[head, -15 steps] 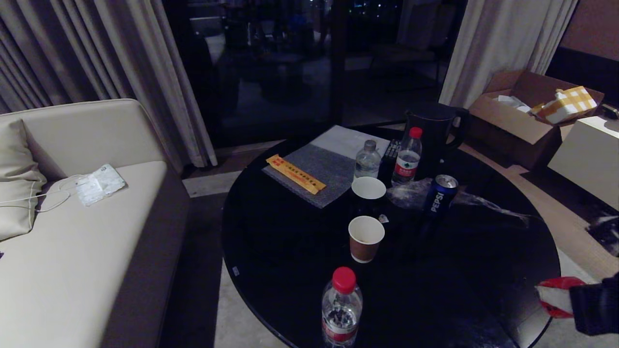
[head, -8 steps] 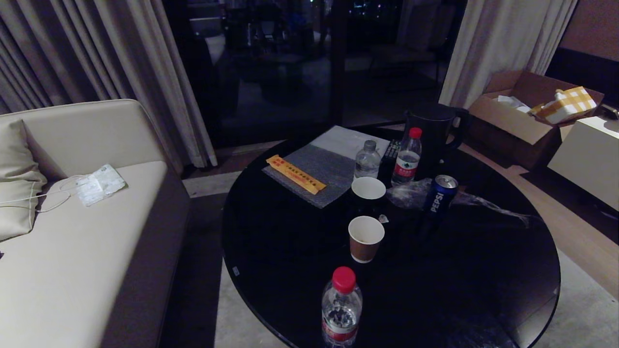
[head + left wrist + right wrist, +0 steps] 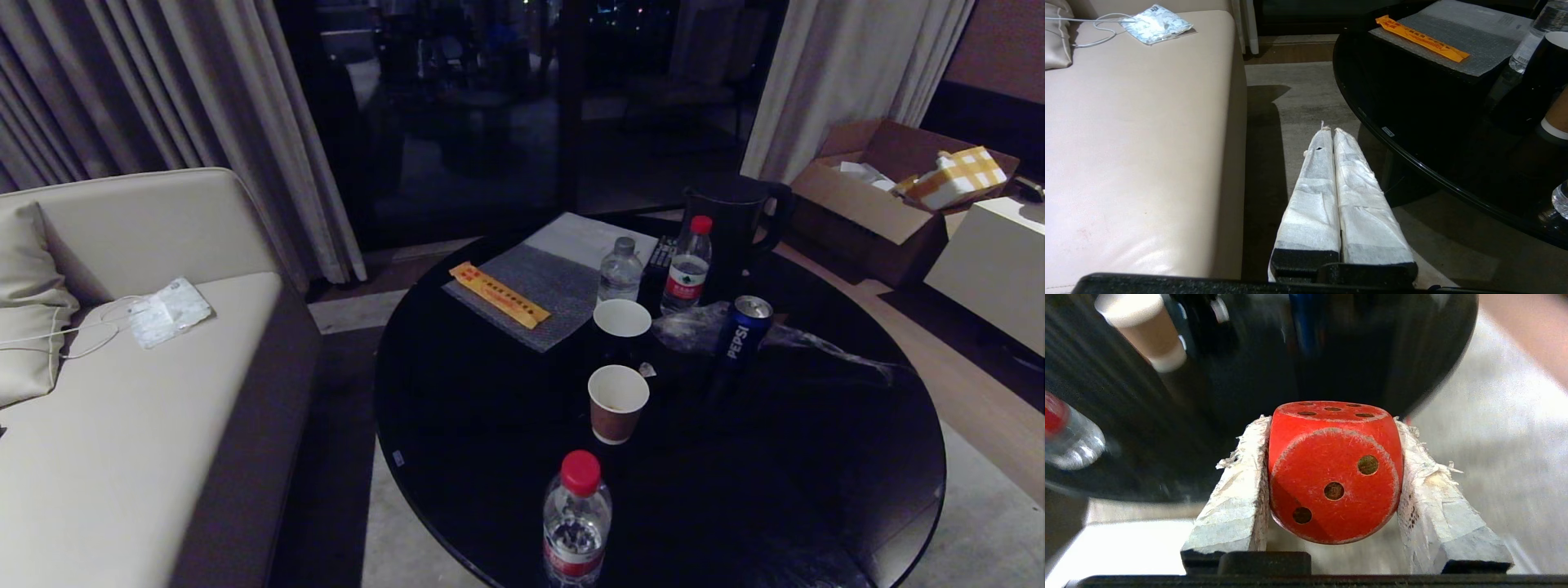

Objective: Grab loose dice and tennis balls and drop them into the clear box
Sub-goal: Put the toys in the box

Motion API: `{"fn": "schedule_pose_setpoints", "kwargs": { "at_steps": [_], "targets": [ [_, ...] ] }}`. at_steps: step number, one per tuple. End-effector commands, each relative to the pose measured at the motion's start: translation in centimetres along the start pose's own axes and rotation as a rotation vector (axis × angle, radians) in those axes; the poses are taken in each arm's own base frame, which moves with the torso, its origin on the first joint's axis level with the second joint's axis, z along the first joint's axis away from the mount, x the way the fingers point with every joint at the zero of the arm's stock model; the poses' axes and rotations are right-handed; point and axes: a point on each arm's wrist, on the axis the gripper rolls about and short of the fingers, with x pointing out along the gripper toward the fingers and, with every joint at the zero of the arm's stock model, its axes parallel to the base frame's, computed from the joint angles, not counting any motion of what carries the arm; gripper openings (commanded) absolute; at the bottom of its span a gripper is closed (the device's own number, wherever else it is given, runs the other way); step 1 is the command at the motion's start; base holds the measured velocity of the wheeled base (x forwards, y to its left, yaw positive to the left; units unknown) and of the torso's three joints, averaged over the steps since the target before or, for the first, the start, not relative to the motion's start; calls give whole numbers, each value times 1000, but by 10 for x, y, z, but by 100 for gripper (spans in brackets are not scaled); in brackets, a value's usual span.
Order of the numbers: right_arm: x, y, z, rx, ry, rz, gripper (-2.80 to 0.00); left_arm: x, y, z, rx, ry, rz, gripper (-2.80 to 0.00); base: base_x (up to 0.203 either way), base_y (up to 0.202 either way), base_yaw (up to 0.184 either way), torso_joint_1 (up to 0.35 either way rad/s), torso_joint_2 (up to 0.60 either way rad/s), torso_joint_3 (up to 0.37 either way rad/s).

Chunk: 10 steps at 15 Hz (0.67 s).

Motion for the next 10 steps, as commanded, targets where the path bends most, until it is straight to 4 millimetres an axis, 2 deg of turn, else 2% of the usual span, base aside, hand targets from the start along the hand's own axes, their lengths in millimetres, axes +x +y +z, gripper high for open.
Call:
{"fn": "schedule_pose_setpoints", "kwargs": {
  "at_steps": [1, 10],
  "targets": [
    [-10, -1, -7, -4, -133, 19, -280, 0, 0, 0, 0, 1, 1, -280, 0, 0, 0, 0, 0, 0],
    [-10, -1, -7, -1, -130, 28, -280, 0, 0, 0, 0, 1, 0, -280, 0, 0, 0, 0, 0, 0]
  ]
}}
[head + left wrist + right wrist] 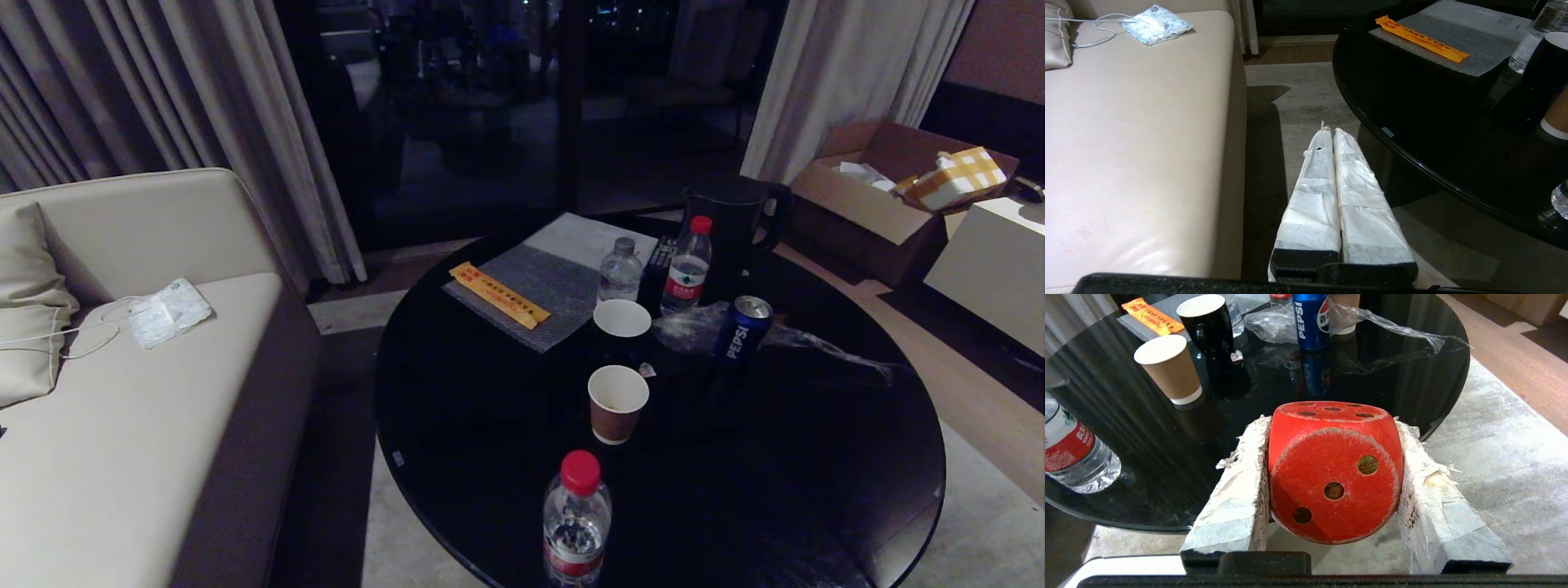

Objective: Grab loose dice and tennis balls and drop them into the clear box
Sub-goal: Put the toys in the box

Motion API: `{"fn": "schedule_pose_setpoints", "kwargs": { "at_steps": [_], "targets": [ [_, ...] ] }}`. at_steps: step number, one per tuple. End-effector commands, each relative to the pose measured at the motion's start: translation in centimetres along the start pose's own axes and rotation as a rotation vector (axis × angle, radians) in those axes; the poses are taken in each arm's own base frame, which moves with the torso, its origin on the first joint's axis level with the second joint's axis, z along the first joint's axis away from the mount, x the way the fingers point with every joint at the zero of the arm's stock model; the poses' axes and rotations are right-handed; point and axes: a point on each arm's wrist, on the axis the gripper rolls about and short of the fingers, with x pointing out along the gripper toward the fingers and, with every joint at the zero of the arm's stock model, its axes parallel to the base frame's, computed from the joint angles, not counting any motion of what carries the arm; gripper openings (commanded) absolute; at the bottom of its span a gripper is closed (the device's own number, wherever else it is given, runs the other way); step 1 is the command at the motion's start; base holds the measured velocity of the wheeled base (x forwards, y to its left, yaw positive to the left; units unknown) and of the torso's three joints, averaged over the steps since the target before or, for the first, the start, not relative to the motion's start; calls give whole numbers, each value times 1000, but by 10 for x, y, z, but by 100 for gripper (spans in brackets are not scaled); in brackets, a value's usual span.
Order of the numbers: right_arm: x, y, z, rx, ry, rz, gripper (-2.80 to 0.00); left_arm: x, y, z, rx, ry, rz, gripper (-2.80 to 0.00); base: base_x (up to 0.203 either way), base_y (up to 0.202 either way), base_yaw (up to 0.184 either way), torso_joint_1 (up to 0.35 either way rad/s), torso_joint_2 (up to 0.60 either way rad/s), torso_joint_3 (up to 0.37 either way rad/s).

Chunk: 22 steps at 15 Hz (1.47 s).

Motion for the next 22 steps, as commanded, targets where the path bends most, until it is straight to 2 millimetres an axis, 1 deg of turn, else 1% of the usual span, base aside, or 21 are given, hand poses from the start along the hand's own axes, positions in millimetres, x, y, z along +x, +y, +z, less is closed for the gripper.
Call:
{"fn": "schedule_pose_setpoints", "kwargs": {
  "at_steps": [1, 22],
  "targets": [
    [0, 0, 0, -11, 5, 3, -280, 0, 0, 0, 2, 1, 0, -280, 0, 0, 0, 0, 0, 0],
    [0, 0, 0, -14, 9, 6, -280, 0, 0, -1, 0, 3, 0, -280, 0, 0, 0, 0, 0, 0]
  ]
}}
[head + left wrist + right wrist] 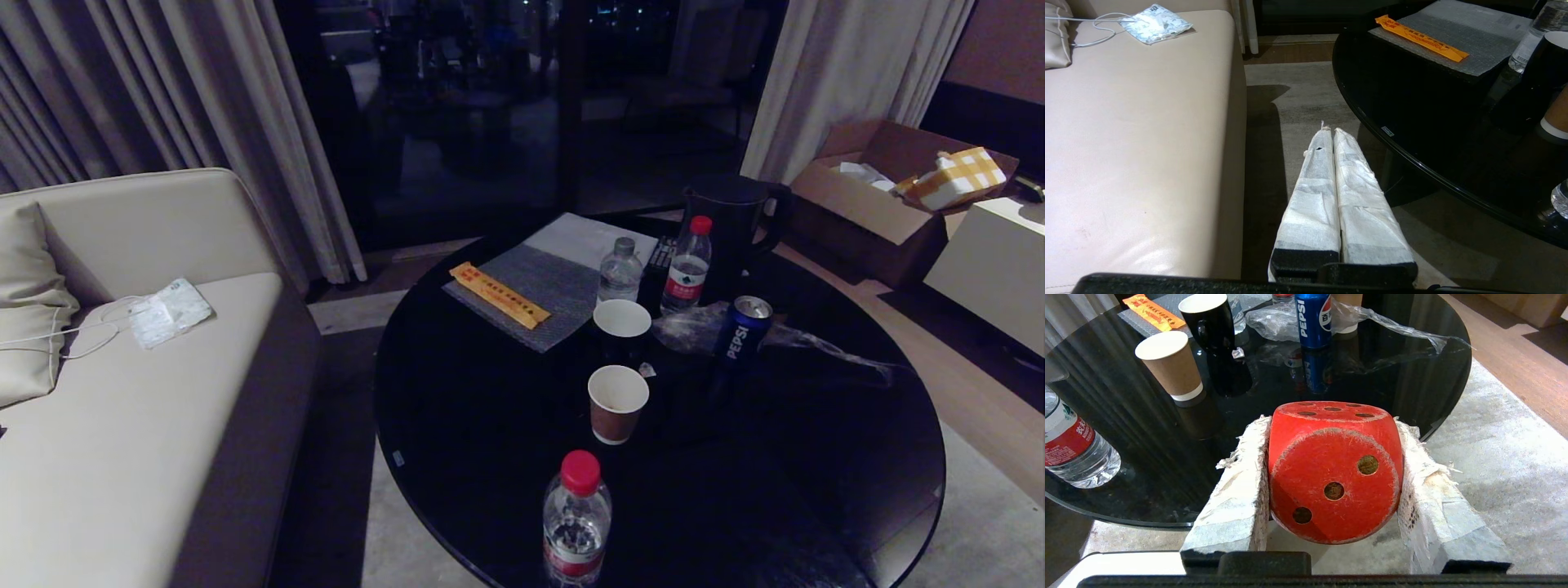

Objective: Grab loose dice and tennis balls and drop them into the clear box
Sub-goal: Put the toys in the box

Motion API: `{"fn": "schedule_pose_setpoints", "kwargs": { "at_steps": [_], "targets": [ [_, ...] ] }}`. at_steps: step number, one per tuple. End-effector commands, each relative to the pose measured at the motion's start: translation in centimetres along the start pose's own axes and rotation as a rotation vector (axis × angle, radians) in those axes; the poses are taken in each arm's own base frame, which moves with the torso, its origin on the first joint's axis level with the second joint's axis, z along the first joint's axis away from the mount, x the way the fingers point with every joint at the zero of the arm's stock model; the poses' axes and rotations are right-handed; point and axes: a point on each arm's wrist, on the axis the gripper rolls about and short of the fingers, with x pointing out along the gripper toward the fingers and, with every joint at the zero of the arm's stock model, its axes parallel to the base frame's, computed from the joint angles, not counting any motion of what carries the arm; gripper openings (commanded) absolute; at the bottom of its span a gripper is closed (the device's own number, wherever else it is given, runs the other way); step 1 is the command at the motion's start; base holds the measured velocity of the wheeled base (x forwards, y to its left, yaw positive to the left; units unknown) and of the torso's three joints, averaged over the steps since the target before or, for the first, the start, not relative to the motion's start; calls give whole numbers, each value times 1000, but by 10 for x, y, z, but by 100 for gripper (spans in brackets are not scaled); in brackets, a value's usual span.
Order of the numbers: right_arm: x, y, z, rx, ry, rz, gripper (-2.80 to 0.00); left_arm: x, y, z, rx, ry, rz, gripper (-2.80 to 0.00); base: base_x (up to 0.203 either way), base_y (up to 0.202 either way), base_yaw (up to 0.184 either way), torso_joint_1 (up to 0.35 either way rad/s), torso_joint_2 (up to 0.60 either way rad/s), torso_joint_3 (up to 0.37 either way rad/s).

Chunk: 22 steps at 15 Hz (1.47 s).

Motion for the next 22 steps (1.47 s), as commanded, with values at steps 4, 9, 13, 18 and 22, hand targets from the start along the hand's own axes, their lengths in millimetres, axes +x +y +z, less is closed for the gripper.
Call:
{"fn": "schedule_pose_setpoints", "kwargs": {
  "at_steps": [4, 9, 13, 18, 22],
  "targets": [
    [0, 0, 0, 0, 3, 1, -280, 0, 0, 0, 0, 1, 1, -280, 0, 0, 0, 0, 0, 0],
    [0, 0, 0, 1, 2, 2, -280, 0, 0, 0, 2, 1, 1, -280, 0, 0, 0, 0, 0, 0],
    [0, 0, 0, 1, 2, 0, -280, 0, 0, 0, 0, 1, 1, -280, -67, 0, 1, 1, 2, 2],
    [0, 0, 0, 1, 2, 0, -280, 0, 0, 0, -3, 1, 1, -280, -184, 0, -1, 2, 4, 2],
    [0, 0, 1, 0, -2, -1, -280, 0, 0, 0, -4, 1, 1, -280, -183, 0, -3, 2, 5, 5]
  ]
}}
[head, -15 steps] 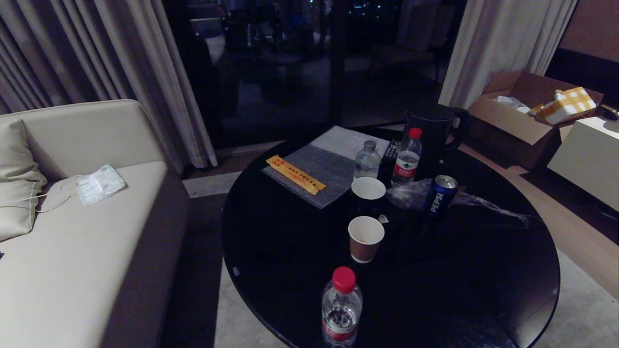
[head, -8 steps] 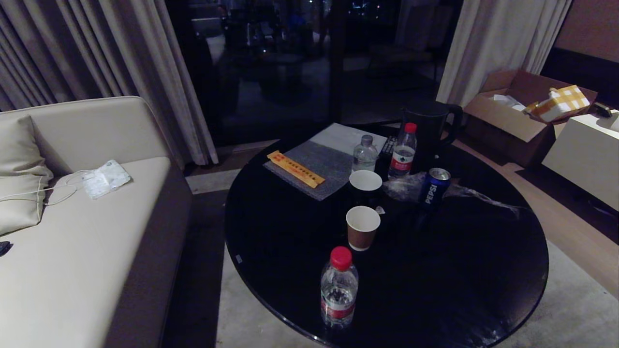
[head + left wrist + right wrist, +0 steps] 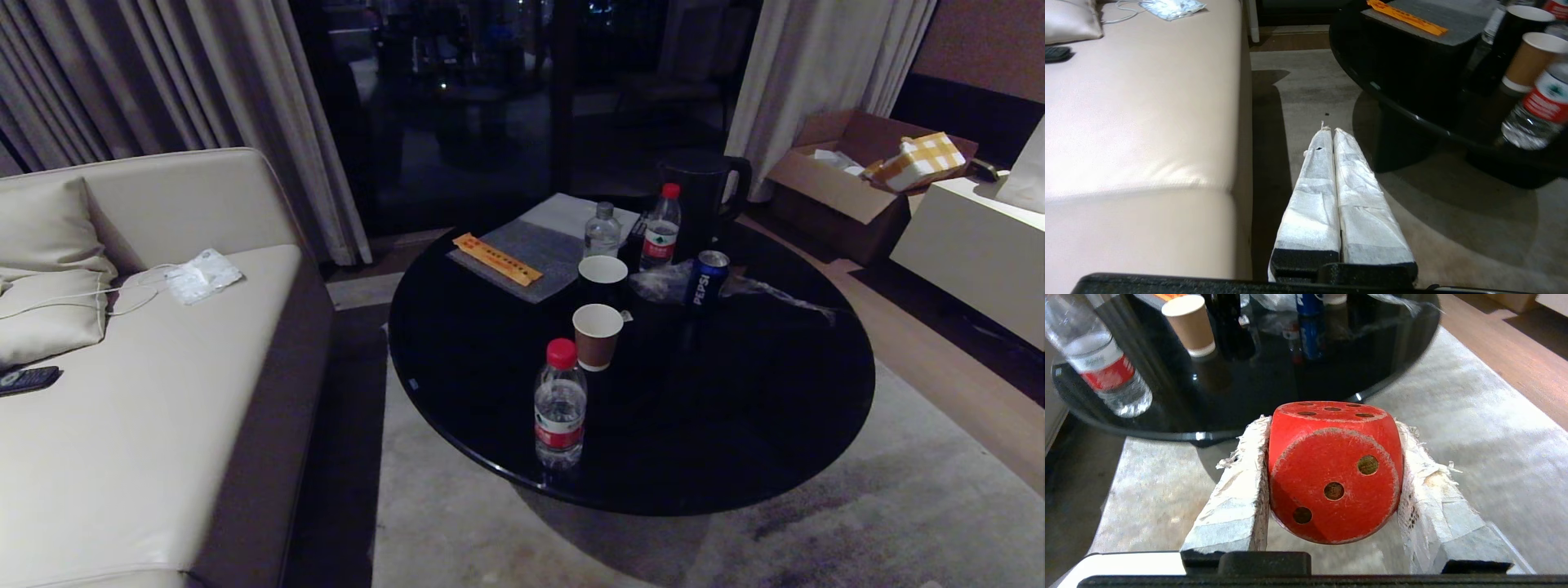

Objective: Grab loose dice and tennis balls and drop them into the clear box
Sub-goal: Put the toys in the box

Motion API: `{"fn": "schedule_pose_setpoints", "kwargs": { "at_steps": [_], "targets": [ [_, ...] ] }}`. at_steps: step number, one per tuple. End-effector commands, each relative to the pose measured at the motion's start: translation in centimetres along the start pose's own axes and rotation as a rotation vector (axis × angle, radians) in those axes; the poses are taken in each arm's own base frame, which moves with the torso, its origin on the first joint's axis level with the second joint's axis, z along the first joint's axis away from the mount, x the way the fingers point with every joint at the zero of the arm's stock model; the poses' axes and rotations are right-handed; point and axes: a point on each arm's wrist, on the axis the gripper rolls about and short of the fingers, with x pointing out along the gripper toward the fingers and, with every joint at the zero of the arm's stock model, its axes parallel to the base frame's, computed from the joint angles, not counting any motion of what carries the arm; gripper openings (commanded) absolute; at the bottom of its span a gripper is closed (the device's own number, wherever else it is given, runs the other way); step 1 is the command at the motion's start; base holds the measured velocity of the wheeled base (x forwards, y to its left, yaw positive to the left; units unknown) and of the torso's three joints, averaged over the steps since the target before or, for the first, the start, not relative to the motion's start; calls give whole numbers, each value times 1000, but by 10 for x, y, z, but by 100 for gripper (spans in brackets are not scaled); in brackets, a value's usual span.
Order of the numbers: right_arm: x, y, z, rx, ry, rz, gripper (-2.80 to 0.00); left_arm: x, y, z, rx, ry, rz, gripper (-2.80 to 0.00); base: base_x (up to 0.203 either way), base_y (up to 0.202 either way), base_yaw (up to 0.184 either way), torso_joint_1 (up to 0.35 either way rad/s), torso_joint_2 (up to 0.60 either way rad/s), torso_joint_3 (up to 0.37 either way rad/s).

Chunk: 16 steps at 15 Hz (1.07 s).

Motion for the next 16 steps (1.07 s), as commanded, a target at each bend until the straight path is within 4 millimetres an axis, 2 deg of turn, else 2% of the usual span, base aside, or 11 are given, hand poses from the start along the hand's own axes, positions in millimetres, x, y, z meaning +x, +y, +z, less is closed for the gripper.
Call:
{"fn": "schedule_pose_setpoints", "kwargs": {
  "at_steps": [1, 9, 16],
  "targets": [
    [0, 0, 0, 4, -1, 0, -280, 0, 0, 0, -4, 1, 2, -280, -181, 0, -2, 2, 2, 2],
    [0, 0, 0, 2, -3, 0, -280, 0, 0, 0, -4, 1, 2, -280, -173, 0, -1, 3, 1, 4],
    [0, 0, 0, 3, -2, 0, -280, 0, 0, 0, -4, 1, 2, -280, 0, 0, 0, 0, 0, 0]
  ]
}}
